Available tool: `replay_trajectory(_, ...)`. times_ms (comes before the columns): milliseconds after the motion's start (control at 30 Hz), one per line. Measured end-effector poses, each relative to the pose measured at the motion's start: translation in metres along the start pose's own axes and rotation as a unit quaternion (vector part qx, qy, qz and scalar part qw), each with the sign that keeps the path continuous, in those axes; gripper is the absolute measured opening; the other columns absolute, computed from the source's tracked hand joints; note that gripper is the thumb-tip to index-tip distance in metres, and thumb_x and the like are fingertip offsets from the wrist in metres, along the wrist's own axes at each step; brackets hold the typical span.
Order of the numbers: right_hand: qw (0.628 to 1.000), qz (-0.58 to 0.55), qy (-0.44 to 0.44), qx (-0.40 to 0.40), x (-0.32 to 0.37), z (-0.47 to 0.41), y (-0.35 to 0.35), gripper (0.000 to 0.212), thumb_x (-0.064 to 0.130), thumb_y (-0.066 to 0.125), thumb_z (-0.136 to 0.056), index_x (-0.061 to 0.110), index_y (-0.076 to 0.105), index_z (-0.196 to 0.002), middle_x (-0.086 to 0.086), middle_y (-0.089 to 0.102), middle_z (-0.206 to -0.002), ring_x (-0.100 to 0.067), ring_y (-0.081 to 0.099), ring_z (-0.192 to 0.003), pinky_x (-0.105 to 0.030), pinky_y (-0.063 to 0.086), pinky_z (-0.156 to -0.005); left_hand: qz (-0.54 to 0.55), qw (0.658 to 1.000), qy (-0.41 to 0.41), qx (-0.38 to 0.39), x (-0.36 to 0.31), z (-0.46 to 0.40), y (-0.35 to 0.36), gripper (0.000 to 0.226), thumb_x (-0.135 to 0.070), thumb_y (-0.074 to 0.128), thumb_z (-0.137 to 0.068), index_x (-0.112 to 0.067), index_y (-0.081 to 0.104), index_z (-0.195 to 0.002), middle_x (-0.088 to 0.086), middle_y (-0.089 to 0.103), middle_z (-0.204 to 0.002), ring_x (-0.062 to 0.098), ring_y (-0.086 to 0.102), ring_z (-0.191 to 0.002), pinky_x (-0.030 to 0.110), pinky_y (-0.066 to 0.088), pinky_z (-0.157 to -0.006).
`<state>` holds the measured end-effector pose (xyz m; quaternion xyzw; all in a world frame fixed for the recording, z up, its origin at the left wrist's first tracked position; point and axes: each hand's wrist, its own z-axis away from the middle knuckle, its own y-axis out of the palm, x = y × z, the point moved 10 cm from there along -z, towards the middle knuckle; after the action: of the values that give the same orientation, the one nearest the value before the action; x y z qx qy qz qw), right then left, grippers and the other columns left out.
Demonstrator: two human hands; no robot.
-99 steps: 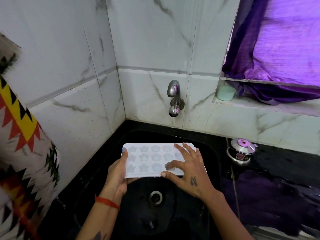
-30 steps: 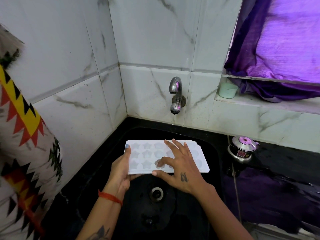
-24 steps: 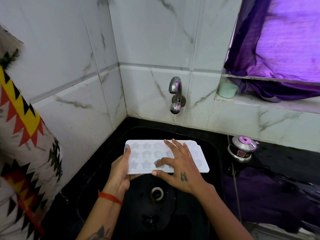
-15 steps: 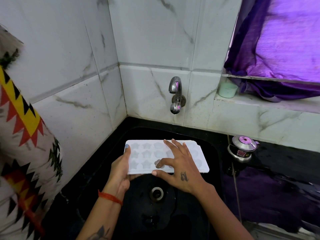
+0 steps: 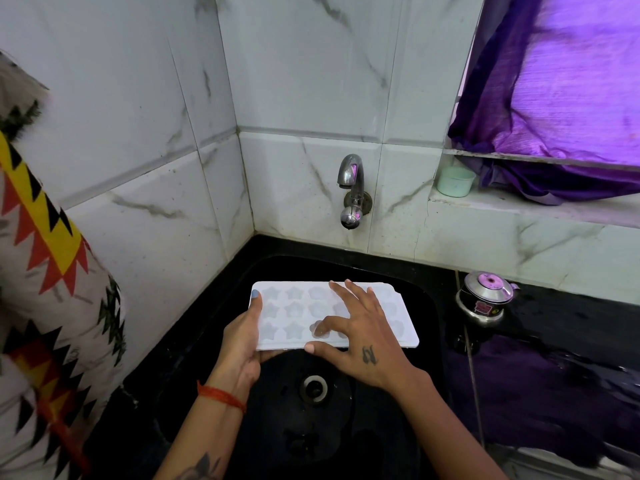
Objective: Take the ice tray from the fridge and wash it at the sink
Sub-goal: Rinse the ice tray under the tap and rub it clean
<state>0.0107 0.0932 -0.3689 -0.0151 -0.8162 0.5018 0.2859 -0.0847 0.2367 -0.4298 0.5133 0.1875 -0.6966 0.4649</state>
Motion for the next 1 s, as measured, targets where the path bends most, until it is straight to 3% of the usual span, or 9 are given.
replay_trajectory(367,0.999,-0.044,0.013,-0.003,-0.002,-0.001,-0.006,0.057,0.081,0.042,-0.071,0.034,0.066,-0.092,0.003,0.024,-0.155,-0.014,0.004,-0.146,-0.039,-0.002,-0.119,-0.002,1.0,-0.004,0.002,0.001,0.001,0.001,0.038,-0.047,0.052,-0.091,-0.012,0.065,-0.095,0.011,0.071,-0.089,0.029,0.069,-0.08,0.04,0.056,-0.064)
replay_trajectory(700,0.998,-0.059,-0.015,-0.007,0.023,-0.013,-0.011,0.047,0.068,0.049,-0.076,0.033,0.062,-0.103,0.006,0.023,-0.155,-0.012,0.005,-0.146,-0.034,-0.004,-0.118,-0.007,1.0,0.005,0.006,-0.001,0.003,0.003,0.04,-0.048,0.05,-0.092,-0.012,0.066,-0.097,0.011,0.073,-0.088,0.026,0.07,-0.075,0.034,0.054,-0.056)
replay_trajectory(1000,0.998,-0.036,-0.039,0.02,0.031,-0.013,0.005,0.044,0.068,0.047,-0.078,0.033,0.067,-0.096,0.002,0.023,-0.156,-0.015,0.004,-0.146,-0.035,-0.005,-0.118,-0.002,1.0,0.005,0.001,-0.001,0.004,0.004,0.041,-0.051,0.05,-0.091,-0.013,0.065,-0.089,0.007,0.072,-0.077,0.02,0.069,-0.062,0.028,0.053,-0.047)
